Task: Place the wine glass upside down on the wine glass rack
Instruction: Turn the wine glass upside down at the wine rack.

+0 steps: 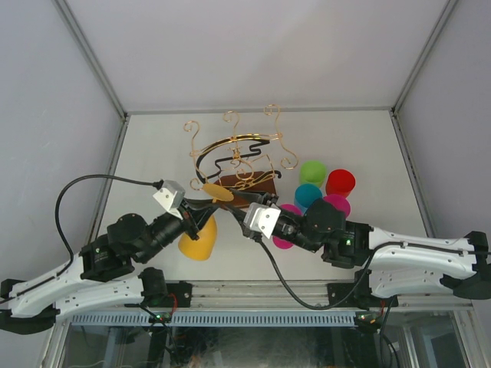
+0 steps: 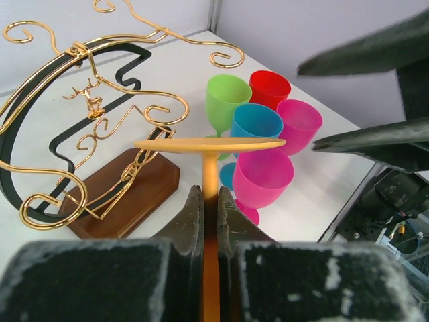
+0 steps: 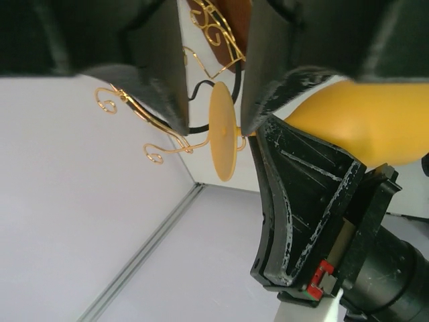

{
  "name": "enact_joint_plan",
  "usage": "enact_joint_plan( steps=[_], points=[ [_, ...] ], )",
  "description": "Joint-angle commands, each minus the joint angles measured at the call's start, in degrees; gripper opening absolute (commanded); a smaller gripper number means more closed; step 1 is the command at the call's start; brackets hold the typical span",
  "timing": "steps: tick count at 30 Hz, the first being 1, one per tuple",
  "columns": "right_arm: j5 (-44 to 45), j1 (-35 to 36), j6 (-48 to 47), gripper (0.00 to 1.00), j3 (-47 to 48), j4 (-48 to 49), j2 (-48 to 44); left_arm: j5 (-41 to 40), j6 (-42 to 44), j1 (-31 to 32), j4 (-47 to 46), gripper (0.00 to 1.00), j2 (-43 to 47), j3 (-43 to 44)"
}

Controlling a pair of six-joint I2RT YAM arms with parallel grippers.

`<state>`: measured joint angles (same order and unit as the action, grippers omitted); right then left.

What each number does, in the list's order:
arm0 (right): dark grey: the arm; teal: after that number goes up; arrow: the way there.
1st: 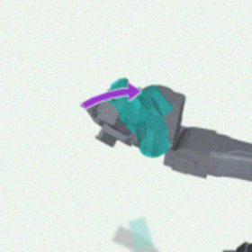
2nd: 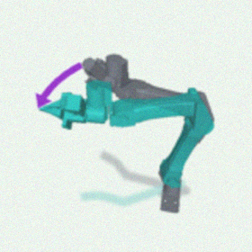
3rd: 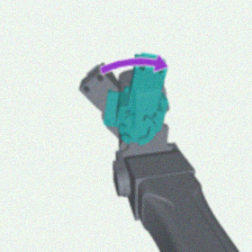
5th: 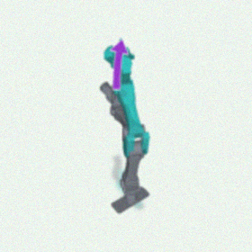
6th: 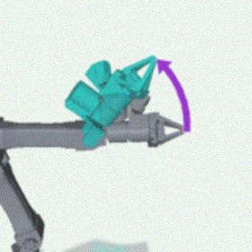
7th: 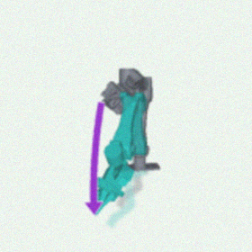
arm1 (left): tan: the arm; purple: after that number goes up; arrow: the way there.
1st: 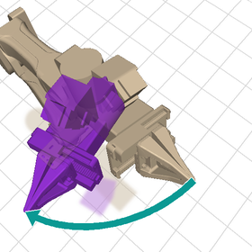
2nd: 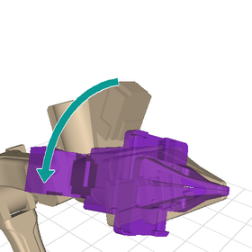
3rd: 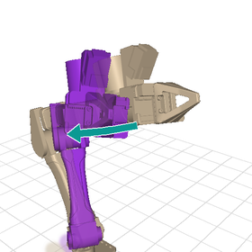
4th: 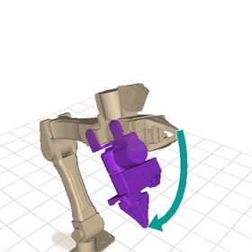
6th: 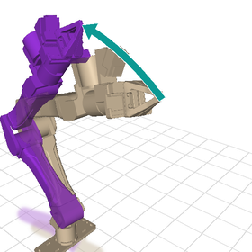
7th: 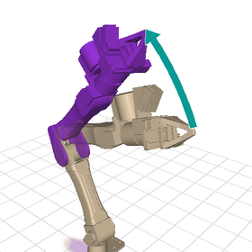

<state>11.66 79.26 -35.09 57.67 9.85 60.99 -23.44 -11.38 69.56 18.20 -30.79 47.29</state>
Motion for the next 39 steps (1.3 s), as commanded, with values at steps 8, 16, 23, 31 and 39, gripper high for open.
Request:
enact_joint_plan(
  steps=[8,16,23,31,39],
  points=[
    [-4.84,0.32,5.64,0.65,0.91,-9.4,-5.88,-3.86,0.51,-0.1,-1.52,0.0,2.19,-3.14],
    [-11.65,-4.79,16.95,0.76,0.96,-11.14,-9.76,-4.79,1.3,-0.13,-5.19,0.0,4.56,-7.91],
    [-27.83,-22.39,37.62,0.75,-0.36,-4.85,-12.6,-5.11,2.62,-0.12,-8.29,0.0,5.7,-10.61],
    [-27.1,-28.83,42.24,0.75,-2.11,-6.14,-15.23,-4.99,2.12,-0.1,-9.1,0.0,4.83,-11.41],
    [-23.58,-28.91,41.51,0.75,-3.55,-9.95,-18.27,-11.91,3.25,-0.1,-18.86,0.0,8.51,-18.9]
  ],
)
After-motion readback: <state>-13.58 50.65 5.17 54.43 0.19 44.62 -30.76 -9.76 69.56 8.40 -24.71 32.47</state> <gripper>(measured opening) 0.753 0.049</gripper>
